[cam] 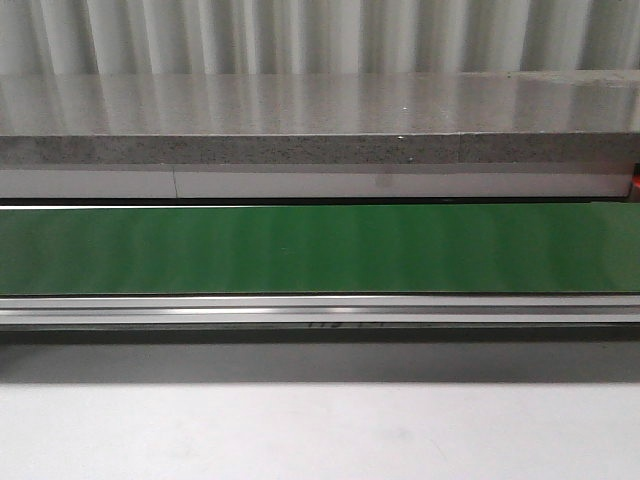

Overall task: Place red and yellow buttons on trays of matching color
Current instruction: 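Lower the red button into the red tray and open the right gripper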

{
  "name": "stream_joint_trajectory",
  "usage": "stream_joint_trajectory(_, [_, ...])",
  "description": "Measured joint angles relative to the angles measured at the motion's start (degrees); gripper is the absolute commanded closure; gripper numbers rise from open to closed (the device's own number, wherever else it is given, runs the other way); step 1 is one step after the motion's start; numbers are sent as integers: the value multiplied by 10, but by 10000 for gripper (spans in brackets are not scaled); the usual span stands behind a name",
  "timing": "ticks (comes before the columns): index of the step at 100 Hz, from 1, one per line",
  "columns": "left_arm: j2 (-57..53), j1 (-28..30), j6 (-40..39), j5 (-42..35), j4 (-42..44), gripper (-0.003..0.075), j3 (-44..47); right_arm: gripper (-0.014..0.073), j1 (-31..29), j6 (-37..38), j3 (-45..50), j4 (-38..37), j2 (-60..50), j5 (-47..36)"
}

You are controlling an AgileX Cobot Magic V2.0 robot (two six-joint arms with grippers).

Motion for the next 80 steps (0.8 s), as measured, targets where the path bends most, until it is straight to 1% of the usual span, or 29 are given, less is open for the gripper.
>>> stream_joint_trajectory(12, [0,0,0,0,0,740,0,452,-6,0,0,0,22,-12])
stream_joint_trajectory(46, [0,0,0,0,0,740,0,452,-7,2,0,48,99,-112])
stream_joint_trajectory(80, [0,0,0,0,0,740,0,452,-7,3,0,53,160,-188])
